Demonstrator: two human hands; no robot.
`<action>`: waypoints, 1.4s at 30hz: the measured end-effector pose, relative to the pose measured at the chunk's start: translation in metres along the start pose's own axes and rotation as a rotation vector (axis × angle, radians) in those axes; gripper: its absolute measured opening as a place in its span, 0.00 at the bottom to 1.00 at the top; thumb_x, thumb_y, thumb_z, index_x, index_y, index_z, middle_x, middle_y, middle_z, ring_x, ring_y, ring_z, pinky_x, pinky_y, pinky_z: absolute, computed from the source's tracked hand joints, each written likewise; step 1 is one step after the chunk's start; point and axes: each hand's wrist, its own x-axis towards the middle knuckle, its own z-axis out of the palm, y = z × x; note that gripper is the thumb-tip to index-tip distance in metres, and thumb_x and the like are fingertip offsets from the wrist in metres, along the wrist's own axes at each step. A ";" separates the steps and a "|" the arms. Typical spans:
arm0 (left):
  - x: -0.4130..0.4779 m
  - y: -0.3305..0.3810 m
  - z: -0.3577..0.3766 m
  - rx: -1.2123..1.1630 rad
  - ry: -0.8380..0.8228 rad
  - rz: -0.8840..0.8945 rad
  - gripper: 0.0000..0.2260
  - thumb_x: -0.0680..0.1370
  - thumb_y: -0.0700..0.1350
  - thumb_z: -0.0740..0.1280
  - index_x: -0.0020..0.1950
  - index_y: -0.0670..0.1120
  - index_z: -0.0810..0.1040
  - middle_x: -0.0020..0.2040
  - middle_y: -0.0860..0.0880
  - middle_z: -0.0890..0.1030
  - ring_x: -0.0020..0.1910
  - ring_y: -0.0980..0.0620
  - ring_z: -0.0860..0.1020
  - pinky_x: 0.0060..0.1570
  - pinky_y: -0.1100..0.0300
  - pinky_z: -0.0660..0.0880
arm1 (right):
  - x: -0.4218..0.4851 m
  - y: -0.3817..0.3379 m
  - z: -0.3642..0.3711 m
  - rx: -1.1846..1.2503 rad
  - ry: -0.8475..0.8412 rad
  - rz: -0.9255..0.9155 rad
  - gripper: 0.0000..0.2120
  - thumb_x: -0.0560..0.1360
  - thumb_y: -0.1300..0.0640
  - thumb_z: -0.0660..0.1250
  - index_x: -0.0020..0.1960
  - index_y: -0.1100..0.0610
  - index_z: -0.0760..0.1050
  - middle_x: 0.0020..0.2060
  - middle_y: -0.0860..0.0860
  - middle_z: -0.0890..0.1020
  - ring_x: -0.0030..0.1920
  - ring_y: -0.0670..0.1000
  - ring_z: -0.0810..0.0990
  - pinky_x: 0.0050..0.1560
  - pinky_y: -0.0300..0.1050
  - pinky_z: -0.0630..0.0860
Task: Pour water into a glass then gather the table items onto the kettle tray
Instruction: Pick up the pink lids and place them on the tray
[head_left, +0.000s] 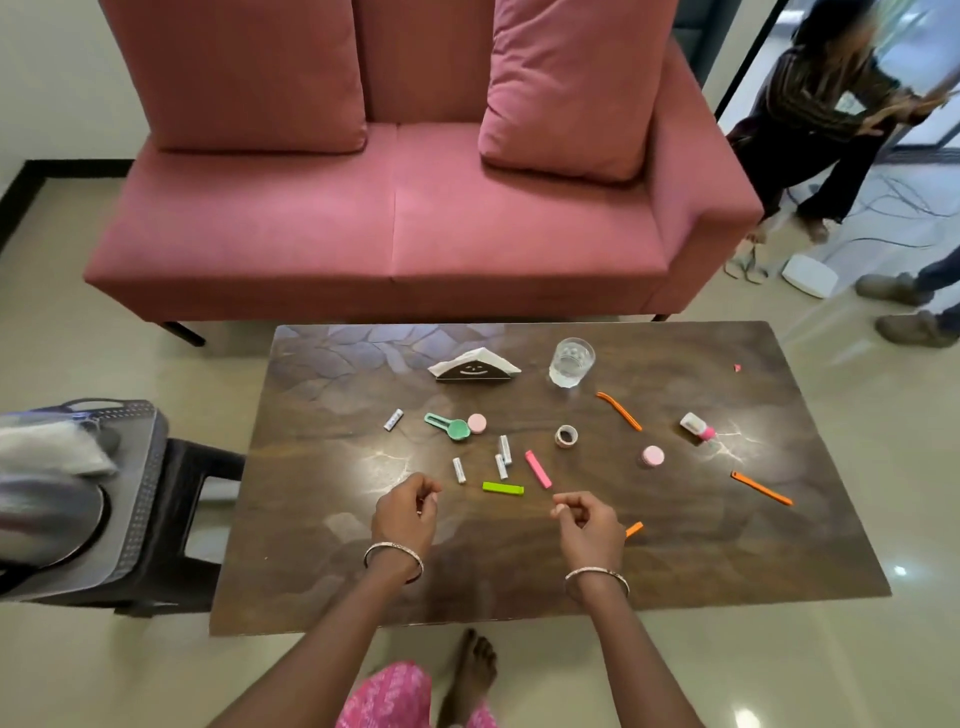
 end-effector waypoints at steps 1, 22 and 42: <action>0.004 0.001 0.006 0.003 -0.011 -0.005 0.07 0.74 0.39 0.66 0.44 0.50 0.80 0.39 0.54 0.82 0.39 0.51 0.80 0.45 0.52 0.78 | 0.005 0.003 -0.002 -0.003 0.004 0.008 0.09 0.72 0.63 0.68 0.42 0.50 0.82 0.32 0.47 0.84 0.36 0.49 0.81 0.40 0.41 0.75; 0.141 0.023 0.095 0.378 -0.157 0.009 0.09 0.77 0.44 0.63 0.56 0.47 0.77 0.53 0.47 0.80 0.52 0.44 0.78 0.51 0.51 0.74 | 0.132 0.018 0.014 -0.119 0.008 0.103 0.12 0.73 0.64 0.67 0.41 0.47 0.80 0.33 0.46 0.84 0.37 0.46 0.83 0.39 0.37 0.75; 0.239 -0.004 0.138 0.866 -0.307 0.307 0.12 0.73 0.50 0.67 0.55 0.49 0.76 0.53 0.49 0.81 0.53 0.44 0.78 0.53 0.50 0.69 | 0.179 0.045 0.042 -0.239 -0.042 0.182 0.09 0.72 0.64 0.70 0.43 0.51 0.82 0.35 0.42 0.83 0.38 0.38 0.80 0.37 0.28 0.70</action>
